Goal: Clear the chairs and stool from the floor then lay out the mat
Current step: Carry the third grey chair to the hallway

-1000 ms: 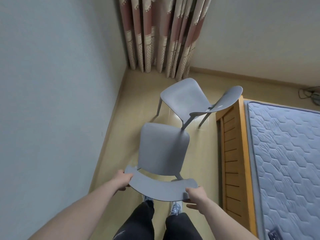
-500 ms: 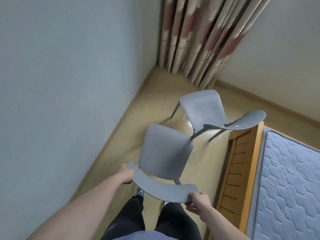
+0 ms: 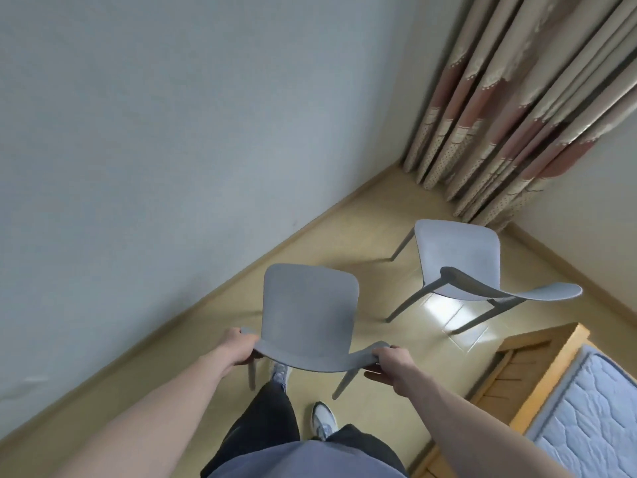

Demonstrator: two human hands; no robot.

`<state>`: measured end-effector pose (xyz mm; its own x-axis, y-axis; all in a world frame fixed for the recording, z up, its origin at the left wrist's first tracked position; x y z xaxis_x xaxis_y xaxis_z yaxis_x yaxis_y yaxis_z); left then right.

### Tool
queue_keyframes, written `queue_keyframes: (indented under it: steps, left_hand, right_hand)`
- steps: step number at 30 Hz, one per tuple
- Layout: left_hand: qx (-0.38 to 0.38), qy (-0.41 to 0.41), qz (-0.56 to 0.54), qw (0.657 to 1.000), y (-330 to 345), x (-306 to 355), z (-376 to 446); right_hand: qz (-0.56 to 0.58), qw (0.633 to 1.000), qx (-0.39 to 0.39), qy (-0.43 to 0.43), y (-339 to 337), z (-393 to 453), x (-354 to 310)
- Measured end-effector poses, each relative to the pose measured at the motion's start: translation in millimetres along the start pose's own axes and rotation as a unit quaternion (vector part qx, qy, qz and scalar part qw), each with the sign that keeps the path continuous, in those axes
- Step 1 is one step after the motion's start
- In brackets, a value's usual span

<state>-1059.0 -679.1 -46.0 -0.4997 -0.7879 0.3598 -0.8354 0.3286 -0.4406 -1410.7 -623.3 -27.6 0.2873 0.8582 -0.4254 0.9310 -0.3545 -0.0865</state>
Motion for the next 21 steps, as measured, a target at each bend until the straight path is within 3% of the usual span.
queue_keyframes:
  steps: [9, 15, 21]
  left_hand:
    - [0.097, -0.077, -0.176, 0.977, -38.8, -146.3, -85.0]
    - [0.131, -0.129, -0.316, 0.931, -49.4, -276.7, -143.4]
    - [0.172, -0.166, -0.427, 0.872, -62.9, -421.4, -193.3]
  right_hand:
    - [-0.173, 0.980, -0.090, -0.050, 82.3, -37.5, 14.7]
    - [-0.320, 0.929, -0.170, -0.080, 185.1, -86.7, 58.9]
    - [-0.433, 0.866, -0.228, -0.102, 292.0, -148.2, 147.5]
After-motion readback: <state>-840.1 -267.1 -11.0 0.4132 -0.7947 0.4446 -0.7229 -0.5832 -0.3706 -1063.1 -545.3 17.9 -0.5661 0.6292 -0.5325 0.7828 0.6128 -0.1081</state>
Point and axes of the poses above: each hand's wrist, its own z-axis towards the middle knuckle, its own y-axis out of the palm, x = y × z, the point moved 6 cm from there along z, towards the middle knuckle, and after that the axes turned 12 degrees about z, right-handed, at the moved point
